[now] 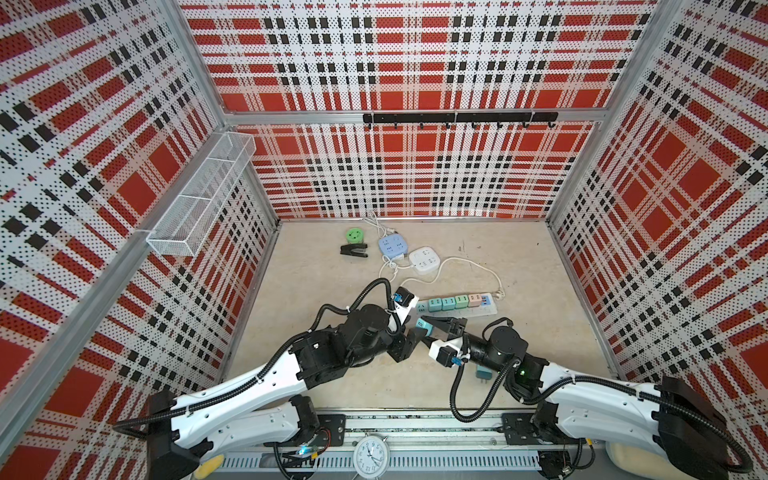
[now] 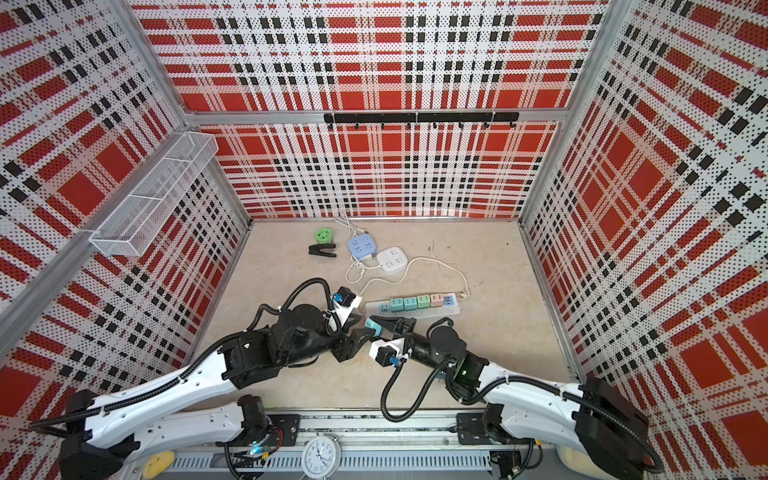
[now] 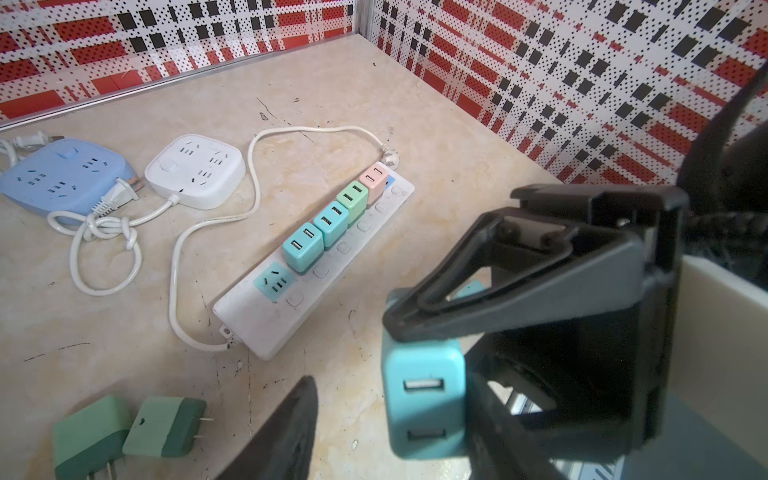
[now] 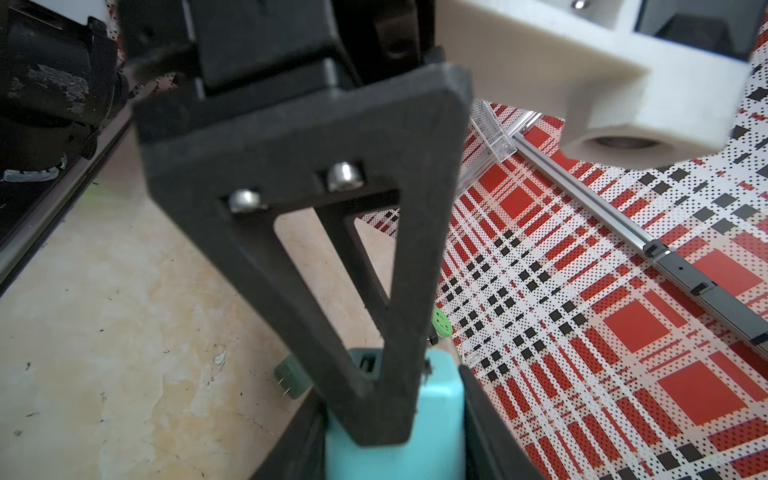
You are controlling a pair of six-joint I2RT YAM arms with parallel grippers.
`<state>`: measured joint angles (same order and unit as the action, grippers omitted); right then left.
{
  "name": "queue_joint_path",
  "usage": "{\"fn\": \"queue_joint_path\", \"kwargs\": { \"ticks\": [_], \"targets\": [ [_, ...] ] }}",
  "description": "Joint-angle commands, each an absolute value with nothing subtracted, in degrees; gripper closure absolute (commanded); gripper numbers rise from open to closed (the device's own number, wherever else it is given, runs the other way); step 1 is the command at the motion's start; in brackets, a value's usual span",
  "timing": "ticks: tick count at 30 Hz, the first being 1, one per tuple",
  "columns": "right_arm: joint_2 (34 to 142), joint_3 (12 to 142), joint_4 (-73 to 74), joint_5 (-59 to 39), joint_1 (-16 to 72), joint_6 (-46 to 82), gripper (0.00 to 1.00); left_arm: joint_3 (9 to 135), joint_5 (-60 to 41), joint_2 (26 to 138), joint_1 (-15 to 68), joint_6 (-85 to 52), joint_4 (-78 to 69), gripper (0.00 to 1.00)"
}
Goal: Insert the plug
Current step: 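Close the left gripper on the teal charger held by the right gripper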
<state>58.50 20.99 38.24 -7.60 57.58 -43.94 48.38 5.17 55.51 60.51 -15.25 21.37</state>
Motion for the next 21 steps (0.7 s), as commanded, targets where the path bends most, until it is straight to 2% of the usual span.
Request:
{"fn": "queue_joint_path", "kwargs": {
  "ticks": [1, 5, 9, 14, 15, 18, 20, 21],
  "targets": [
    [59.0, 22.2, 43.6, -7.1, 58.2, -44.4, 1.0, 50.3, 6.0, 56.6, 60.8, -16.0, 19.7, 0.43],
    [59.2, 22.1, 44.4, -6.8, 58.5, -44.5, 1.0, 51.2, 5.2, 58.4, 60.9, -16.0, 19.2, 0.5],
    [58.8, 21.9, 44.6, -6.8, 58.6, -44.6, 1.0, 52.0, 5.1, 59.5, 61.0, -16.0, 19.1, 0.65],
    [58.8, 21.6, 44.8, -6.0, 58.6, -44.6, 1.0, 52.2, 5.0, 60.2, 61.0, -16.0, 18.9, 0.98],
    [58.7, 21.5, 45.0, -5.7, 58.7, -44.6, 0.94, 52.2, 5.2, 60.2, 61.0, -16.0, 18.9, 1.0],
    [58.3, 21.1, 45.3, -4.6, 58.7, -43.8, 0.51, 52.7, 6.6, 59.8, 60.8, -16.0, 19.5, 1.0],
    [57.9, 20.9, 44.7, -2.9, 58.7, -43.2, 0.26, 54.6, 6.6, 59.9, 59.1, -15.0, 21.6, 1.0],
    [57.6, 20.9, 43.8, -2.2, 58.7, -43.0, 0.01, 55.8, 5.9, 60.1, 57.7, -14.5, 22.9, 1.0]
  ]
}}
